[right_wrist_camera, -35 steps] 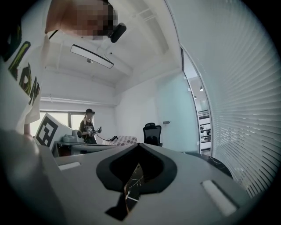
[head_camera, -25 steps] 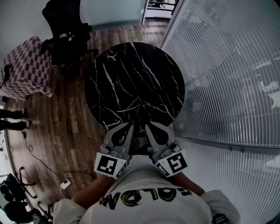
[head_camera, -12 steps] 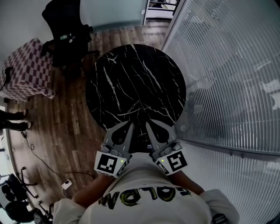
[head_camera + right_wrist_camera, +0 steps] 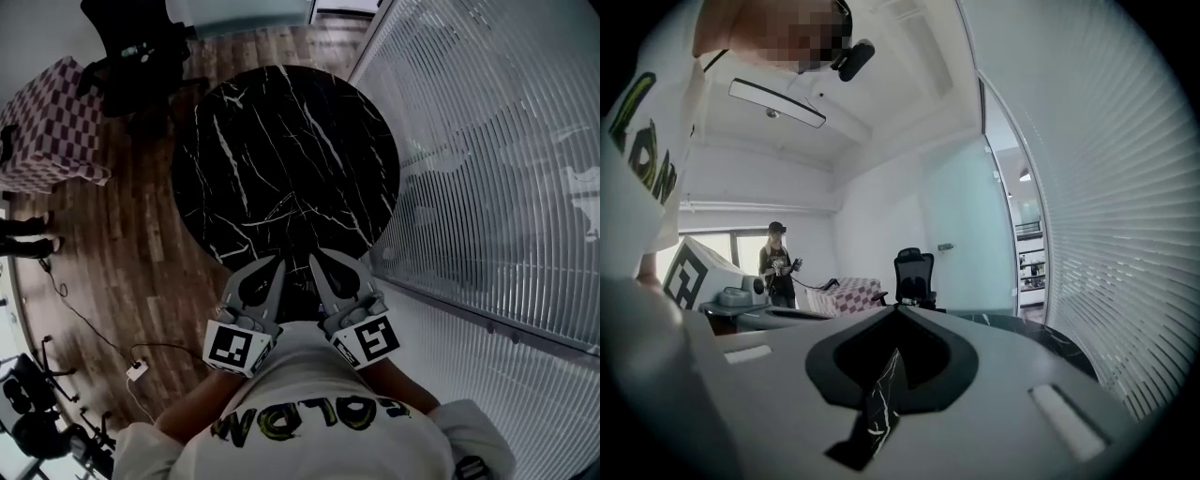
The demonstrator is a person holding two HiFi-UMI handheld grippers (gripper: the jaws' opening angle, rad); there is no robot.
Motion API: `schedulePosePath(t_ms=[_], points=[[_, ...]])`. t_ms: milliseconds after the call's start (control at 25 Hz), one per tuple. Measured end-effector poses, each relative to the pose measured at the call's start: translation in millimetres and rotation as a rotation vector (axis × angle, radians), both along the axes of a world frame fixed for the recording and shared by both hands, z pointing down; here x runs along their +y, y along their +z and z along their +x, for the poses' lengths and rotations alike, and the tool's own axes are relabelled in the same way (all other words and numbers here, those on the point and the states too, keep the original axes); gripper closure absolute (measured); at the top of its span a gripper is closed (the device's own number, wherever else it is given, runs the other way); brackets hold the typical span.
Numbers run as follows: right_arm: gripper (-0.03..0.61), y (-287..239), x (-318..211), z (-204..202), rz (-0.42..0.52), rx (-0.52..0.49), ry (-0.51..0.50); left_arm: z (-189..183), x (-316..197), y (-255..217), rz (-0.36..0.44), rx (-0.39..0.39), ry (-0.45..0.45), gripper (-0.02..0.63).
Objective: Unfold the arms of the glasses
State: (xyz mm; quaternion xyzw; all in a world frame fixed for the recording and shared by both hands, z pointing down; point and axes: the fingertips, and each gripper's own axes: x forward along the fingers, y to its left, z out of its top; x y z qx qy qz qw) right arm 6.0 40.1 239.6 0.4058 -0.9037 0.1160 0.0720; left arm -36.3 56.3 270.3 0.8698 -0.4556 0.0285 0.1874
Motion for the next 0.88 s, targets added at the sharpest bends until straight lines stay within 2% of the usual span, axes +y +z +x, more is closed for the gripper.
schedulePosePath(t_ms=[280,480,640,880], points=[[0.575,20,2,9,-0.048,0.021,-0.017,11,-6,15,-0.004,-0.037,0.005,0.611],[0.575,43,-7,13,-0.086,0.062,-0.027,8,-15,38,-0.025,-0.094,0.024,0.611],[0.574,65,-17,16,-0.123,0.084,-0.028,3,-25,62,-0.047,-0.150,0.048,0.592],[0.561,114,-32,19,-0.176,0.125,-0.041,-2,-42,105,-0.093,-0.192,0.066,0.581]])
